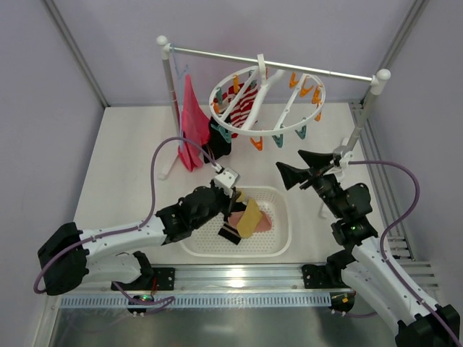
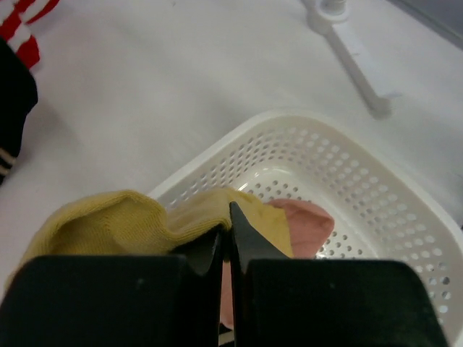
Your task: Remove the socks clipped to the hanger
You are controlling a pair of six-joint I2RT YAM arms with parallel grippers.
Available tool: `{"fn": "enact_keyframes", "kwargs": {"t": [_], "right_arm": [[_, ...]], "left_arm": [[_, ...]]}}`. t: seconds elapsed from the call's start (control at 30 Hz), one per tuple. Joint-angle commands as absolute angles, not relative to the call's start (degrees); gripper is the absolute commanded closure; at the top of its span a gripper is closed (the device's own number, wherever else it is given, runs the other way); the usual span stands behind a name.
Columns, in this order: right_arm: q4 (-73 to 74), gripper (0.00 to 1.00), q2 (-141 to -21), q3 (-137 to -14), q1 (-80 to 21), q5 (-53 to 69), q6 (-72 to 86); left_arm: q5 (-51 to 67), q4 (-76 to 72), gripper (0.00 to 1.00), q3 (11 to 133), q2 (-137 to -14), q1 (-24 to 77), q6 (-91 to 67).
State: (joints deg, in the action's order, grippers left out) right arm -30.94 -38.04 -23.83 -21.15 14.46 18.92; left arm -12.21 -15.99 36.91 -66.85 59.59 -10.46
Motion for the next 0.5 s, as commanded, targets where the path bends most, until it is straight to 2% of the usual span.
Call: {"fn": "enact_keyframes", "kwargs": {"t": [0.0, 0.17, 0.37, 0.4, 0.47], "right_arm": [[-25.1, 0.0, -34.0, -22.5, -21.2, 4.1, 14.7], [-24.3, 0.0, -29.5, -20.0, -21.2, 0.4, 14.4], [-23.7, 0.0, -29.5, -19.9, -21.2, -2.1, 14.2], [-23.7, 0.0, -29.7, -19.9, -21.2, -2.4, 14.2], [-23.7, 0.0, -29.8, -19.9, -21.1, -2.6, 14.2]], "left_arm": [[-23.8, -10.8, 1.0, 35.0, -67.4, 61.1, -16.8], [-35.8, -8.9, 1.0, 35.2, -72.0, 66.1, -20.0], [-37.2, -8.7, 1.0, 34.6, -73.2, 69.3, -23.0], [-37.2, -8.4, 0.97, 34.4, -73.2, 69.8, -23.3], [-37.3, -8.0, 0.49, 34.5, -73.0, 70.4, -23.8]]}}
